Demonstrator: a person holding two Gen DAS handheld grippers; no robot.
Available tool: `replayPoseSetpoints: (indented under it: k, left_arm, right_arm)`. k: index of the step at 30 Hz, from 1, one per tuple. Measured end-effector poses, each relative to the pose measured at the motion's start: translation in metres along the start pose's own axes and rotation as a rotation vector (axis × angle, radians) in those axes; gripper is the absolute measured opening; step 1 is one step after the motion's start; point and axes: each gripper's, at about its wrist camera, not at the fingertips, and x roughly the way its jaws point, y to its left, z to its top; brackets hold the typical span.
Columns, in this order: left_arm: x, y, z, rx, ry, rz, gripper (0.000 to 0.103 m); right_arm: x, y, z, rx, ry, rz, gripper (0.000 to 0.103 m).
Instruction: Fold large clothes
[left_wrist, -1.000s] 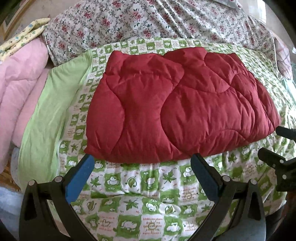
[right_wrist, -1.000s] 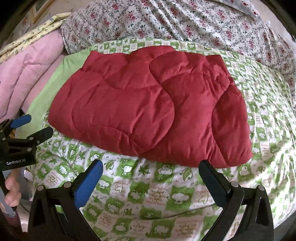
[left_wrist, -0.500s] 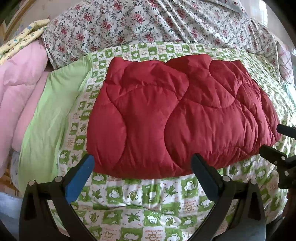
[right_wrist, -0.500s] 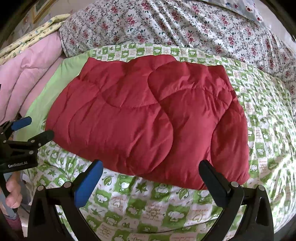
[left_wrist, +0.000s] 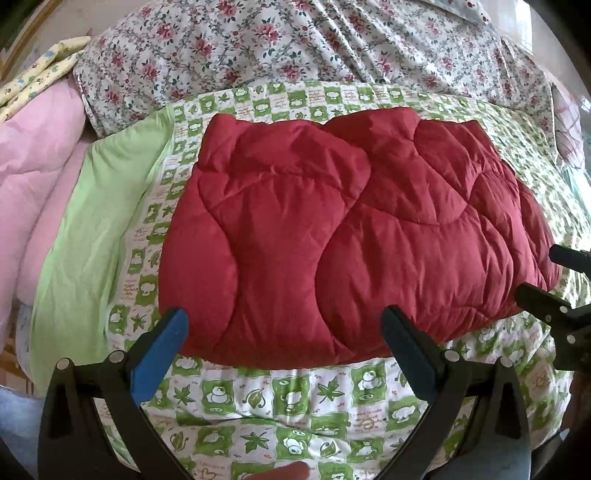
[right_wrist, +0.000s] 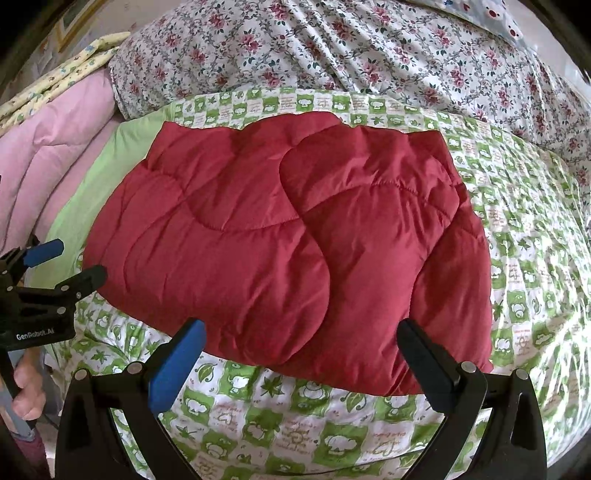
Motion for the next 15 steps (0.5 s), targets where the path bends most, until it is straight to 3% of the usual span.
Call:
replayPoseSetpoints:
  k: [15]
  left_arm:
    - [-0.014, 0.000, 0.000, 0.013, -0.026, -0.020, 0.103]
  right_arm:
    - [-0.016, 0.008, -0.001, -0.032, -0.017, 0.002, 0.103]
